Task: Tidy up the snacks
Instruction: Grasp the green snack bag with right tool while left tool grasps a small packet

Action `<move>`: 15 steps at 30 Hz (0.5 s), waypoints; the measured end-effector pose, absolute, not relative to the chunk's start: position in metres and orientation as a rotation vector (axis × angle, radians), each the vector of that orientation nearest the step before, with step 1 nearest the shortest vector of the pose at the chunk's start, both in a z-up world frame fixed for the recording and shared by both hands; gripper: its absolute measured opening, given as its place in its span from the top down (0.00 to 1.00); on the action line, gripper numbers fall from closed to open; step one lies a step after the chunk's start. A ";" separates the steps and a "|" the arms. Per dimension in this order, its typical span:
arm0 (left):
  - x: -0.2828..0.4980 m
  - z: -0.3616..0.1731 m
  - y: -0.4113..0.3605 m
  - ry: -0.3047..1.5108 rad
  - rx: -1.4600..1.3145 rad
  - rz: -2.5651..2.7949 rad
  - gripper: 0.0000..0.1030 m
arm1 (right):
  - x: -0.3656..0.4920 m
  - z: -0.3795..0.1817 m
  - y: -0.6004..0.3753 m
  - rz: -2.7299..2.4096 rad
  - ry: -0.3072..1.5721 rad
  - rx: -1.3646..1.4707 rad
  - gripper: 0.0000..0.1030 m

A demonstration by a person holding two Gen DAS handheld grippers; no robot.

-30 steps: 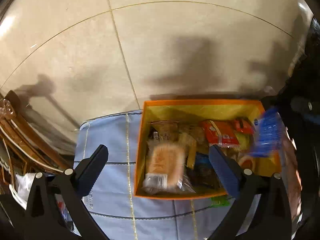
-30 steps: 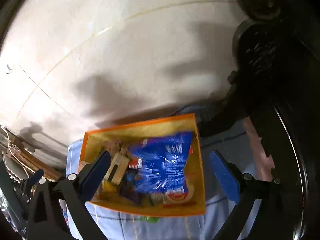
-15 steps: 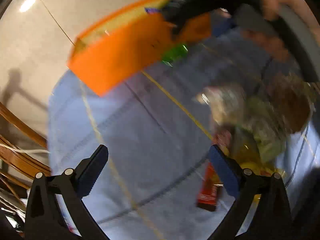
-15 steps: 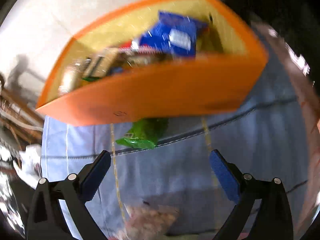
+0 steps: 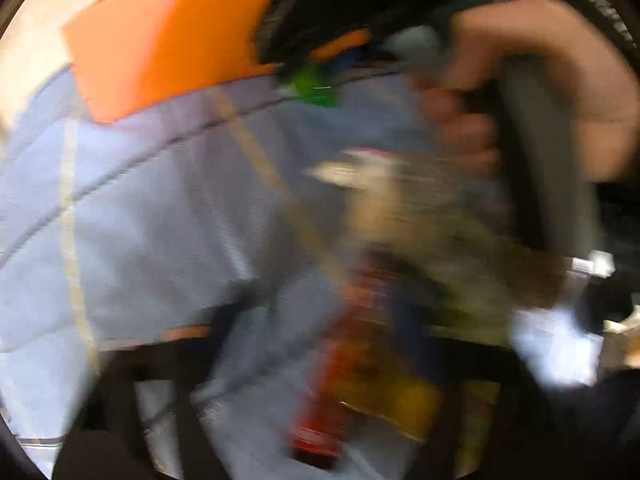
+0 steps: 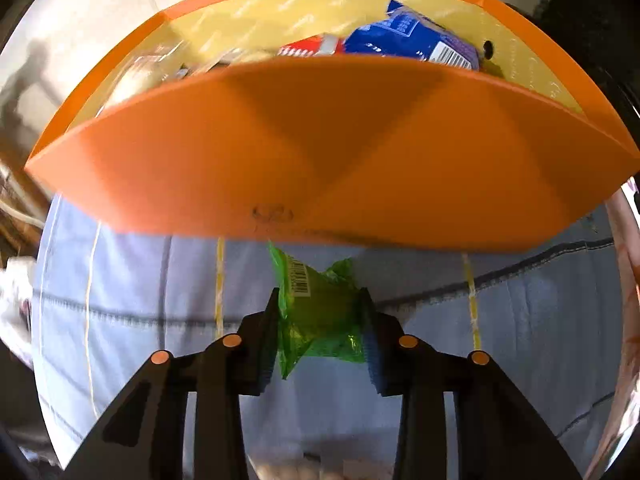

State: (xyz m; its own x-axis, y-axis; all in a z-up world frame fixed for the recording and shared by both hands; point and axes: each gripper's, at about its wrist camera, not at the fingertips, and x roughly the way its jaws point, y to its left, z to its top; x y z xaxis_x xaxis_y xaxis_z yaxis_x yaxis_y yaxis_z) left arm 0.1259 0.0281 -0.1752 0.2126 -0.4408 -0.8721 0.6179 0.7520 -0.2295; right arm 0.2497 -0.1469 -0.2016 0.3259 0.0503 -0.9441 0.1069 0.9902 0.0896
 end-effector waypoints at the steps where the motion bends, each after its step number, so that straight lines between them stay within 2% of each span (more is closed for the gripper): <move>1: 0.116 -0.173 0.025 1.141 0.206 -0.751 0.83 | 0.247 -0.200 -0.150 -0.034 1.244 0.166 0.65; 4: 0.083 -0.168 0.011 1.044 0.422 -0.778 0.84 | 0.234 -0.188 -0.165 -0.043 1.244 0.241 0.65; 7: 0.083 -0.167 0.015 1.159 0.318 -0.795 0.84 | 0.218 -0.162 -0.179 -0.032 1.195 0.264 0.65; 8: 0.085 -0.167 0.020 1.187 0.280 -0.786 0.78 | 0.210 -0.154 -0.183 -0.030 1.178 0.262 0.65; 9: 0.086 -0.167 0.024 1.214 0.260 -0.770 0.66 | 0.206 -0.145 -0.186 -0.031 1.161 0.256 0.65; 10: 0.089 -0.168 0.030 1.237 0.261 -0.718 0.23 | 0.201 -0.135 -0.190 -0.034 1.141 0.247 0.65; 11: 0.089 -0.169 0.037 1.231 0.251 -0.688 0.05 | 0.198 -0.128 -0.192 -0.035 1.125 0.238 0.65; 15: 0.063 -0.174 0.044 1.178 0.340 -0.712 0.04 | 0.193 -0.114 -0.208 -0.041 1.105 0.252 0.65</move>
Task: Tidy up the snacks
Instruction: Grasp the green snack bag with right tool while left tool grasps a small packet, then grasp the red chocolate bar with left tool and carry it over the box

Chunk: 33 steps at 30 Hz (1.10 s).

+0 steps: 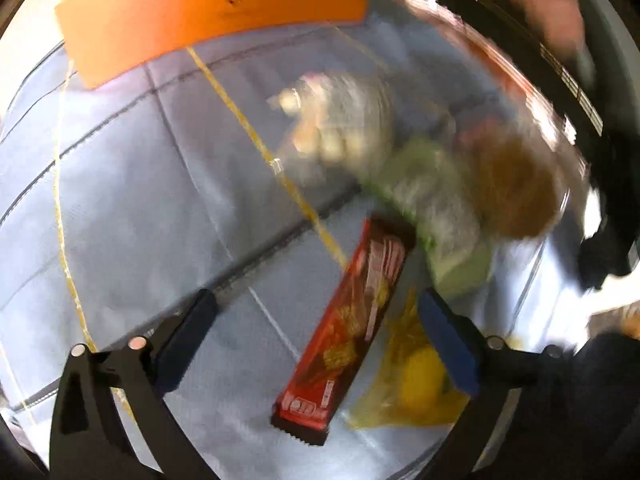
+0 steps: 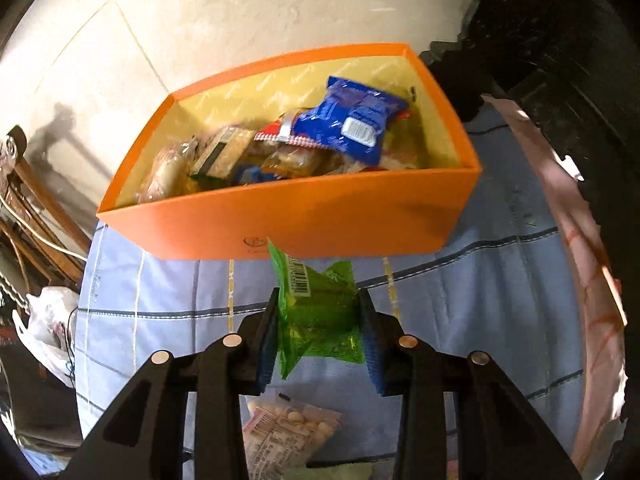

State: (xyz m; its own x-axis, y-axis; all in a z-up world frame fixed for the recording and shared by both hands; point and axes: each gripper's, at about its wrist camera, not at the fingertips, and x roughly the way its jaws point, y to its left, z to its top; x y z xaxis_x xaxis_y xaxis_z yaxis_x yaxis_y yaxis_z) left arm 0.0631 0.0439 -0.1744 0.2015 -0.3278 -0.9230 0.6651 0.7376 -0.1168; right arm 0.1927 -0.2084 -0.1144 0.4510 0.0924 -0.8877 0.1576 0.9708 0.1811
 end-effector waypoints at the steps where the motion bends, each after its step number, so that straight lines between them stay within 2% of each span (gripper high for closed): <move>1: 0.052 -0.173 0.035 1.160 0.416 -0.737 0.04 | 0.188 -0.112 -0.210 -0.042 1.100 0.253 0.65; 3: 0.038 -0.168 0.030 1.130 0.466 -0.780 0.16 | 0.185 -0.110 -0.211 -0.042 1.096 0.267 0.65; 4: 0.034 -0.162 0.028 1.140 0.467 -0.792 0.32 | 0.189 -0.117 -0.206 -0.036 1.096 0.281 0.65; 5: 0.033 -0.158 0.027 1.147 0.479 -0.796 0.67 | 0.185 -0.116 -0.206 -0.026 1.092 0.298 0.65; 6: 0.033 -0.156 0.027 1.168 0.481 -0.807 0.76 | 0.188 -0.118 -0.212 -0.015 1.084 0.315 0.65; 11: 0.029 -0.151 0.026 1.194 0.511 -0.770 0.77 | 0.176 -0.094 -0.218 0.042 1.043 0.343 0.65; 14: 0.037 -0.120 0.049 1.243 0.207 -0.698 0.77 | 0.164 -0.074 -0.226 0.064 1.010 0.371 0.65; 18: 0.044 -0.065 0.084 1.069 0.001 -0.585 0.78 | 0.148 -0.042 -0.237 0.078 0.968 0.349 0.65; 21: 0.057 -0.049 0.086 1.060 -0.014 -0.565 0.79 | 0.142 -0.024 -0.246 0.093 0.946 0.360 0.65; 22: 0.062 -0.041 0.086 1.050 -0.015 -0.582 0.90 | 0.141 -0.019 -0.249 0.095 0.939 0.365 0.65; 23: 0.066 -0.033 0.099 1.047 -0.020 -0.594 0.92 | 0.141 -0.015 -0.252 0.092 0.931 0.366 0.65; 28: 0.120 0.006 0.091 0.952 -0.029 -0.558 0.92 | 0.151 0.006 -0.274 0.063 0.860 0.415 0.65; 32: 0.135 0.015 0.100 0.910 0.027 -0.538 0.92 | 0.153 0.022 -0.283 0.078 0.811 0.437 0.64; 33: 0.134 0.013 0.103 0.918 0.063 -0.489 0.89 | 0.152 0.024 -0.284 0.075 0.802 0.430 0.64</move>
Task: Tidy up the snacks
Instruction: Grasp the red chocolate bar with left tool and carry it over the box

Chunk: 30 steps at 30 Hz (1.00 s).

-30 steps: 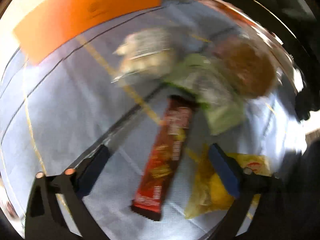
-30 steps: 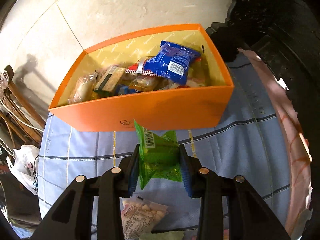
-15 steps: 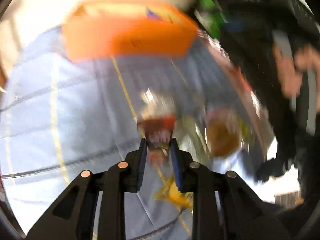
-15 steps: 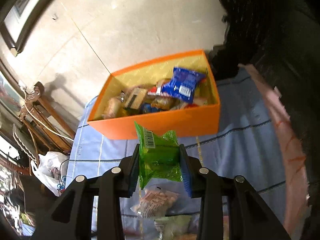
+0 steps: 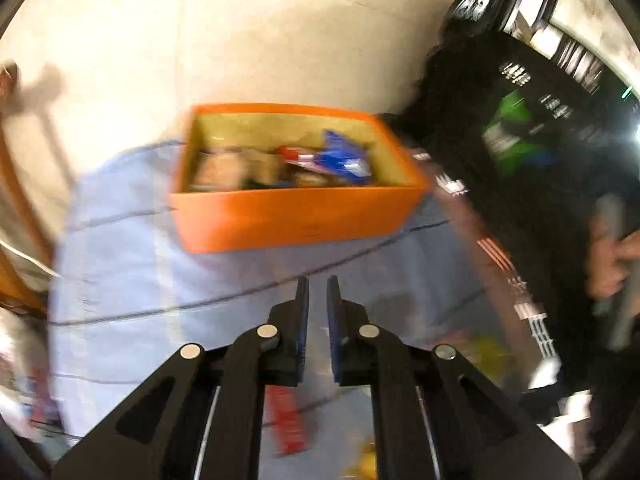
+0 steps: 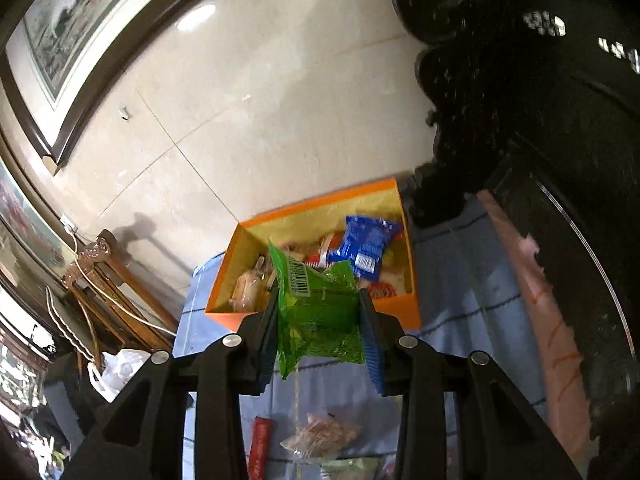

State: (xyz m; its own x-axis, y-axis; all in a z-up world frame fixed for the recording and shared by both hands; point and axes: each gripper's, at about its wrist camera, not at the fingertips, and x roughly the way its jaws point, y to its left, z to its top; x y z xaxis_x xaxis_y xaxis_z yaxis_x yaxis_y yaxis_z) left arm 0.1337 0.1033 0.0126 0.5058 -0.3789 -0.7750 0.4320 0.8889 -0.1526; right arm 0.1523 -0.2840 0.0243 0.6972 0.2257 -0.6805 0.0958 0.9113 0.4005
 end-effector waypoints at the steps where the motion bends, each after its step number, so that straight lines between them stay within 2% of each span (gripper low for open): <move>1: 0.140 0.006 0.103 0.941 0.062 -0.477 0.62 | 0.151 0.025 -0.285 0.076 0.800 0.433 0.64; 2: 0.138 -0.003 0.109 0.977 0.045 -0.466 0.23 | 0.151 0.026 -0.285 0.083 0.802 0.435 0.64; 3: 0.135 -0.010 0.113 0.992 0.043 -0.454 0.16 | 0.149 0.025 -0.285 0.085 0.802 0.437 0.64; 10: 0.117 -0.108 0.103 1.205 0.224 -0.230 0.16 | 0.149 0.019 -0.278 0.106 0.823 0.451 0.64; 13: 0.114 -0.147 0.099 1.333 0.117 -0.158 0.16 | 0.148 0.020 -0.275 0.113 0.827 0.443 0.64; 16: 0.107 -0.157 0.086 1.279 0.157 -0.125 0.04 | 0.148 0.020 -0.276 0.122 0.830 0.454 0.64; 18: 0.102 -0.155 0.083 1.241 0.150 -0.128 0.09 | 0.147 0.018 -0.278 0.198 0.821 0.507 0.64; 19: 0.098 -0.152 0.083 1.226 0.116 -0.157 0.29 | 0.147 0.015 -0.281 0.248 0.827 0.565 0.64; 20: 0.094 -0.146 0.080 1.196 0.130 -0.177 0.65 | 0.147 0.014 -0.283 0.275 0.829 0.600 0.64; 21: 0.091 -0.141 0.078 1.186 0.136 -0.211 0.77 | 0.146 0.014 -0.283 0.286 0.825 0.609 0.64; 24: 0.091 -0.128 0.082 1.204 0.053 -0.312 0.77 | 0.143 0.013 -0.284 0.281 0.820 0.608 0.64; 30: 0.098 -0.085 0.081 1.150 0.134 -0.272 0.77 | 0.141 0.007 -0.289 0.284 0.846 0.661 0.64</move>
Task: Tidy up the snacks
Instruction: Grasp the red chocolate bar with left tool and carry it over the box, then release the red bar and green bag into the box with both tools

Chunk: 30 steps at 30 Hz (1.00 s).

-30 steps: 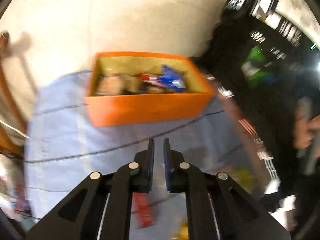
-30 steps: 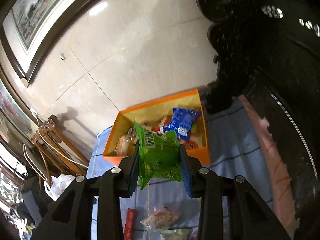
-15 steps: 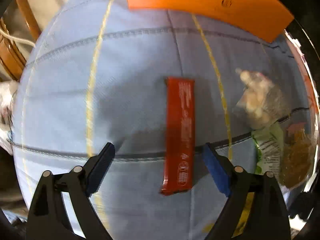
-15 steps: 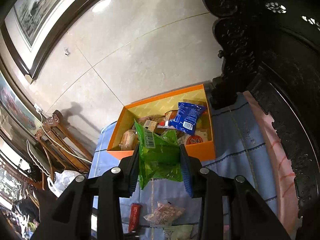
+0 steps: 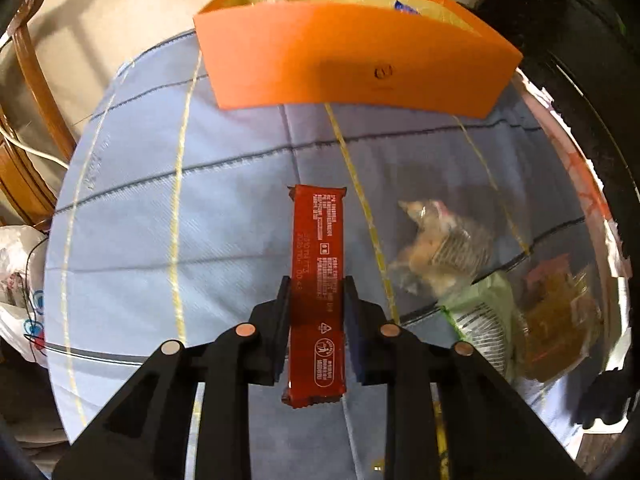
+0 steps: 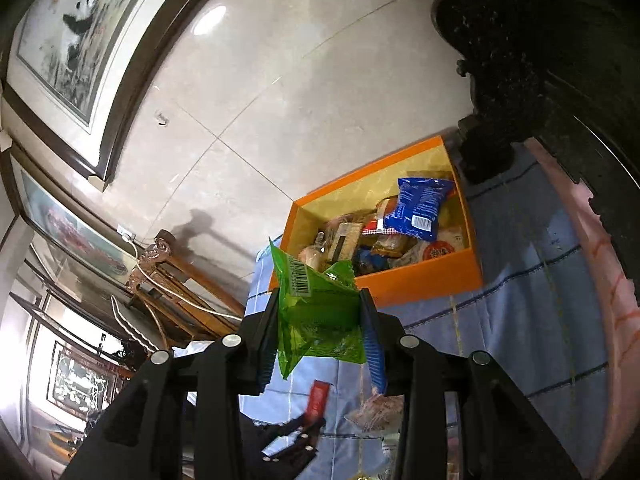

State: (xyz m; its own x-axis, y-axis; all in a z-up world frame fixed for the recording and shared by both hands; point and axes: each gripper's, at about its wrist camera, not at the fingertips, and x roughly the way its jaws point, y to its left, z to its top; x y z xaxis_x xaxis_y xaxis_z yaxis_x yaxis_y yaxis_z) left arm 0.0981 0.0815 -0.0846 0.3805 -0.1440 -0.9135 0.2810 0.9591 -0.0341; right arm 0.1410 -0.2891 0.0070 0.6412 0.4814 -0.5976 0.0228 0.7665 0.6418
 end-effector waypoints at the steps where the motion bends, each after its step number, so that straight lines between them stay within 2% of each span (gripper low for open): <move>1: 0.101 -0.072 0.084 1.134 0.122 -0.279 0.77 | 0.141 0.008 -0.290 0.285 0.842 0.661 0.64; 6: 0.132 -0.009 0.083 0.990 0.138 -0.265 0.77 | 0.151 0.015 -0.294 0.261 0.838 0.645 0.64; 14: 0.246 0.063 0.064 0.903 0.152 -0.260 0.77 | 0.231 0.024 -0.289 0.209 0.836 0.534 0.64; 16: 0.270 0.075 0.051 0.877 0.171 -0.243 0.75 | 0.263 0.023 -0.283 0.212 0.834 0.461 0.57; 18: 0.291 0.083 0.053 0.858 0.120 -0.191 0.16 | 0.295 0.017 -0.283 0.148 0.847 0.423 0.08; 19: 0.299 0.087 0.057 0.840 0.076 -0.134 0.06 | 0.301 0.014 -0.285 0.130 0.851 0.431 0.06; 21: 0.299 0.087 0.061 0.828 0.033 -0.149 0.04 | 0.304 0.008 -0.292 0.112 0.871 0.472 0.05; 24: 0.275 0.065 0.054 0.844 0.128 -0.192 0.04 | 0.271 -0.003 -0.302 0.086 0.884 0.505 0.04; 30: 0.186 -0.030 0.017 0.937 0.515 -0.335 0.04 | 0.133 -0.052 -0.292 -0.018 1.001 0.358 0.04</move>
